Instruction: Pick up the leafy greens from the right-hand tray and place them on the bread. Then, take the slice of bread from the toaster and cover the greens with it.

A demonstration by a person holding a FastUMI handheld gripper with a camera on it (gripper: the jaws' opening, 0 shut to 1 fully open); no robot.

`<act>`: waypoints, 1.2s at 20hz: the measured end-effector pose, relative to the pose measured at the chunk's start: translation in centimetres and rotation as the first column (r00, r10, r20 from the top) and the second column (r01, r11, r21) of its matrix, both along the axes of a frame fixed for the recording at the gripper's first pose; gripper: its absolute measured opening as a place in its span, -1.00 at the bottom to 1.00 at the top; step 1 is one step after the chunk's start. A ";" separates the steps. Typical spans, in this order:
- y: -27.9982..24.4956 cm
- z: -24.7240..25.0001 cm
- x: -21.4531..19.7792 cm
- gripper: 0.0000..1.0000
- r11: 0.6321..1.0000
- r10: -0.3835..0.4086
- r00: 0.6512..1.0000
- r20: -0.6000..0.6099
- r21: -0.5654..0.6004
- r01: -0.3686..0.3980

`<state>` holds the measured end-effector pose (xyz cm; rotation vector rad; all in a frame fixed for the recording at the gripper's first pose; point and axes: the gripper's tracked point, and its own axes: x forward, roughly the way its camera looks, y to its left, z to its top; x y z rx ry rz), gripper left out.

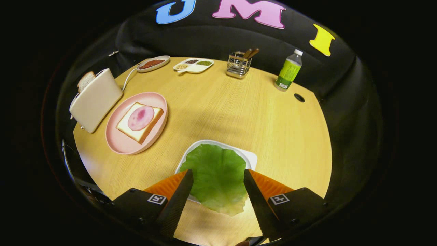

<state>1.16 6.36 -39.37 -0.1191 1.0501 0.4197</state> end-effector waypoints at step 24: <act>1.3 3.2 -0.1 -0.82 0.990 -0.072 0.995 -0.071 0.112 0.080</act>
